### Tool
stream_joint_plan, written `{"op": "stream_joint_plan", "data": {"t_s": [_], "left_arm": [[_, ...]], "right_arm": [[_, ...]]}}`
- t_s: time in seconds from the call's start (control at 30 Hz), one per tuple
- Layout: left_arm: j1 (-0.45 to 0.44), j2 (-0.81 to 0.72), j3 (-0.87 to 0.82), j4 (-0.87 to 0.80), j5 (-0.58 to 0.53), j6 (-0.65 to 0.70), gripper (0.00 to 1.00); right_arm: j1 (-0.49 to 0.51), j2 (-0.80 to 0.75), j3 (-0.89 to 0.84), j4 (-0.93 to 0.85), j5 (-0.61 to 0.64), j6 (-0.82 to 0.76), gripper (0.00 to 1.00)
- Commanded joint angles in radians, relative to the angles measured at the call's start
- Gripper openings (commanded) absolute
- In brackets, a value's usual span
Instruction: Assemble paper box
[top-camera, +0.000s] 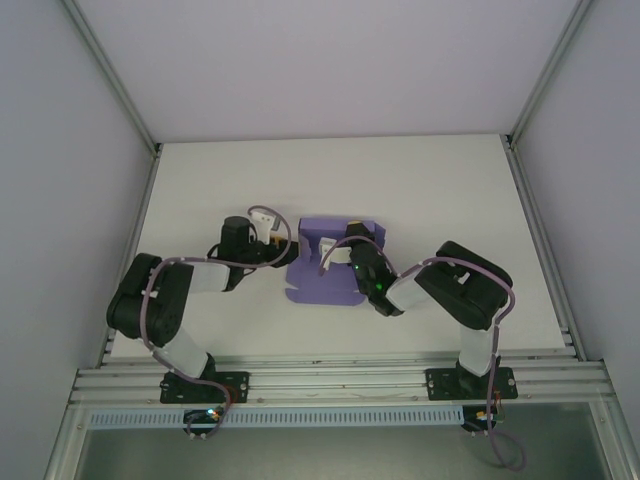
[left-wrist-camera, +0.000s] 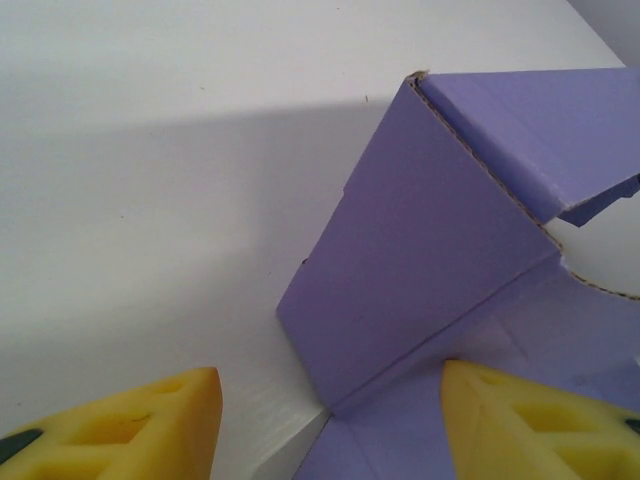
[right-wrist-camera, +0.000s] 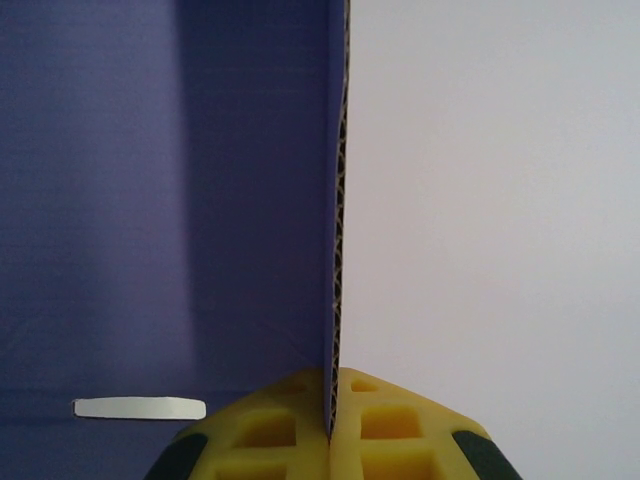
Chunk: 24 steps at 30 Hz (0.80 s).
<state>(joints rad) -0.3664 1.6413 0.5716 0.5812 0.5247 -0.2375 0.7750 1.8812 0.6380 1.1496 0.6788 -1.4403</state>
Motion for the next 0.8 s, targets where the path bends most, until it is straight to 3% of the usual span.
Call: {"op": "stream_joint_plan", "data": {"t_s": [0.0, 0.27, 0.4, 0.53, 0.77], "left_arm": [[-0.014, 0.028, 0.006, 0.080, -0.028, 0.026, 0.60], [-0.074, 0.106, 0.062, 0.124, -0.068, 0.055, 0.59], [-0.091, 0.144, 0.065, 0.215, -0.167, 0.013, 0.48], [-0.119, 0.177, 0.061, 0.336, -0.278, -0.006, 0.47], [-0.151, 0.234, 0.112, 0.363, -0.404, -0.013, 0.34]], "right_arm": [[0.013, -0.009, -0.005, -0.031, 0.015, 0.018, 0.00], [0.013, -0.002, 0.005, -0.083, 0.011, 0.044, 0.00], [0.017, -0.008, 0.004, -0.125, 0.007, 0.060, 0.00], [0.017, -0.016, 0.007, -0.190, -0.004, 0.098, 0.00], [0.018, -0.038, 0.019, -0.317, -0.026, 0.159, 0.00]]}}
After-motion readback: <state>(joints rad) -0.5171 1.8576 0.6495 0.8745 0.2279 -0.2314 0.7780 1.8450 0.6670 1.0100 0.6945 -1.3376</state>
